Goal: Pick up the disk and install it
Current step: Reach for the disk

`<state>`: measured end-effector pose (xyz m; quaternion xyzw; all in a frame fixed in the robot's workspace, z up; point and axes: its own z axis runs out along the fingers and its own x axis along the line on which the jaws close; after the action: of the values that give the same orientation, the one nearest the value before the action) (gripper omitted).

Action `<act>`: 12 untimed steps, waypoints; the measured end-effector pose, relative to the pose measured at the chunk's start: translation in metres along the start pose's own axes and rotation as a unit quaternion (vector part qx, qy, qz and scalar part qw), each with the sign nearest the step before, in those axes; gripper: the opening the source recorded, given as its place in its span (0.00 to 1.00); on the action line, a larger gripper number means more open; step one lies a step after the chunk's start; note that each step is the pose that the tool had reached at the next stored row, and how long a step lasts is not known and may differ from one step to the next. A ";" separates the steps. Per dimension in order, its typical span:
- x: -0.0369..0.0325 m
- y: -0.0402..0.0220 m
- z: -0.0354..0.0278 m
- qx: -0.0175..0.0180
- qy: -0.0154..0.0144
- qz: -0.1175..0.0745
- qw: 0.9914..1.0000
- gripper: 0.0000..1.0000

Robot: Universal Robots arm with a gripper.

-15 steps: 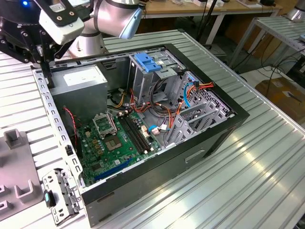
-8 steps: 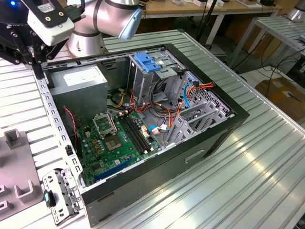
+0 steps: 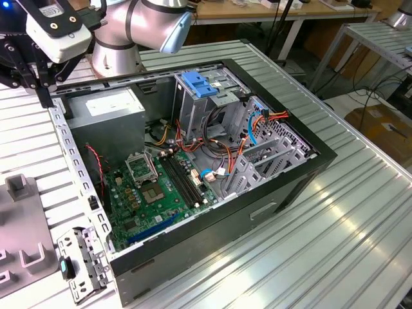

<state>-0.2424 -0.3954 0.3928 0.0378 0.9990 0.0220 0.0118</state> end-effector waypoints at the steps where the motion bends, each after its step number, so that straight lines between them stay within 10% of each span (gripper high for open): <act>1: 0.0002 0.0000 0.0000 0.000 0.000 0.000 1.000 0.11; 12: 0.0023 -0.0002 -0.0001 0.000 0.000 0.000 1.000 0.11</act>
<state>-0.2447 -0.3954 0.3928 0.0379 0.9990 0.0220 0.0118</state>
